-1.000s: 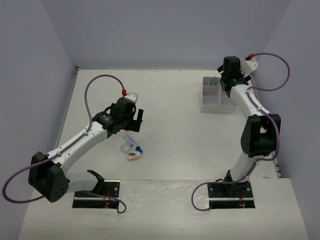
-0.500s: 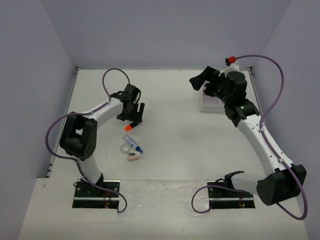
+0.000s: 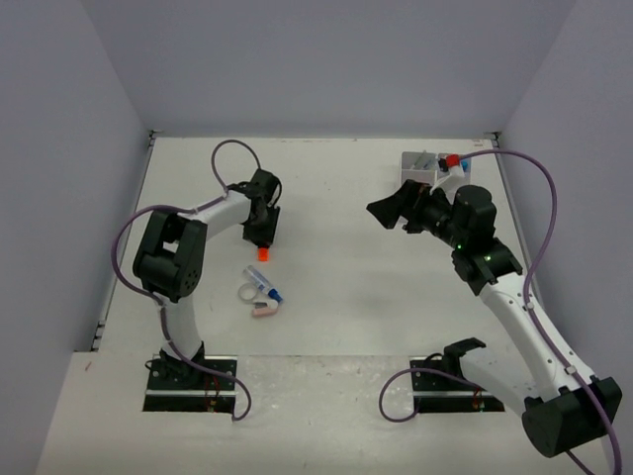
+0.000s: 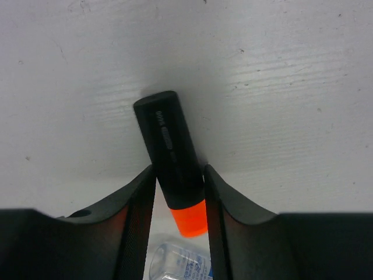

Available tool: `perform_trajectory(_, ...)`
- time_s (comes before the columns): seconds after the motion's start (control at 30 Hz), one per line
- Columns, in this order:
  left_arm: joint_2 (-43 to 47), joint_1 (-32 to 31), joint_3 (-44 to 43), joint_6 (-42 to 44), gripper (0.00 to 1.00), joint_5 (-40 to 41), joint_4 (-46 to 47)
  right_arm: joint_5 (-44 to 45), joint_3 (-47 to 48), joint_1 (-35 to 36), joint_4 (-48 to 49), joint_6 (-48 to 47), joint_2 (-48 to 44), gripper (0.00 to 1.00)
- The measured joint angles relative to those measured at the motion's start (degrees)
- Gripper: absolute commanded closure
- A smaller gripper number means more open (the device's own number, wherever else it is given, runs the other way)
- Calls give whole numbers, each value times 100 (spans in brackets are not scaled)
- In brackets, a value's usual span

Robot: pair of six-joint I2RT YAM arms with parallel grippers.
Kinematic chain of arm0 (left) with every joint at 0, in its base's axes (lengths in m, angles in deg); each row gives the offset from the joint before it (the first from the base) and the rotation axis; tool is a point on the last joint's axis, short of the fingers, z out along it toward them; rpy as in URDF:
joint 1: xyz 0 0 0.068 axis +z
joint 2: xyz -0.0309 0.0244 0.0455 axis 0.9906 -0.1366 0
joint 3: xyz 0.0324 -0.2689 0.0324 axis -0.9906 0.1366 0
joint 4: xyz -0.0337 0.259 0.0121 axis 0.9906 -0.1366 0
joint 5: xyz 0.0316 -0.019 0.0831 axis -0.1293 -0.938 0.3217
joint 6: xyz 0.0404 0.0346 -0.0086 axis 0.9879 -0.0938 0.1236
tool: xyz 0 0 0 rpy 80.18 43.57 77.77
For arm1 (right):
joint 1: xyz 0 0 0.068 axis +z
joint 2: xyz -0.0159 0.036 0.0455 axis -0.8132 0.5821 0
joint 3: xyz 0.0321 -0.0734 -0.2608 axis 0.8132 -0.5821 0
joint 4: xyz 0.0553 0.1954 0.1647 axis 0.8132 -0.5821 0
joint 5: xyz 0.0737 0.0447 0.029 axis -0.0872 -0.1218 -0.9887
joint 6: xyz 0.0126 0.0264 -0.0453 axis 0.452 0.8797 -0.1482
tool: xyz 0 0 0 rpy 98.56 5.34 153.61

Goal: Sort the stationery into containers
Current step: Pick up the pen from the center of the board.

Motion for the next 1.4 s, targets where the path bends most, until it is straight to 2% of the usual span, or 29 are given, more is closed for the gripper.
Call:
perform_trajectory(0.07, -15, -38, -14, -8, 77, 29, 6, -19, -66, 1, 18, -2, -84, 1)
perform_trajectory(0.13, -51, -98, -61, -23, 92, 96, -11, -25, -147, 1, 18, 0, -165, 1)
perform_trajectory(0.23, -153, -147, -202, -47, 100, 132, -44, -149, -297, 1, 105, 27, -230, 1)
perform_trajectory(0.4, -340, -154, -489, -174, 100, 91, -55, -635, -881, 1, 659, 188, -242, 2)
perform_trajectory(0.5, -338, -166, -501, -452, 100, -118, 93, -1078, -1587, 90, 1468, 486, -152, 8)
perform_trajectory(0.57, -223, -218, -326, -852, 100, -346, 427, -1100, -2013, 373, 1885, 628, 14, 10)
perform_trajectory(0.6, -93, -277, -146, -1128, 100, -448, 626, -1060, -2205, 594, 2071, 698, 120, 15)
perform_trajectory(0.7, 570, -531, 539, -2003, 100, -627, 1142, -821, -2513, 1190, 2429, 857, 381, 18)
perform_trajectory(0.83, 1848, -917, 1414, -3438, 100, -700, 1876, -304, -2531, 1543, 2907, 972, 576, 19)
perform_trajectory(1.0, 3006, -1272, 1979, -4927, 100, -594, 2532, 141, -2421, 1728, 3192, 986, 752, 24)
perform_trajectory(1.2, 3378, -1507, 2546, -6156, 100, -622, 3028, 440, -2231, 1926, 3303, 952, 917, 32)
perform_trajectory(1.3, 3375, -1619, 2640, -6497, 100, -703, 3193, 526, -2077, 1968, 3351, 935, 1075, 43)
perform_trajectory(1.4, 3375, -1735, 2641, -6686, 100, -729, 3363, 615, -1925, 2005, 3356, 914, 1274, 45)
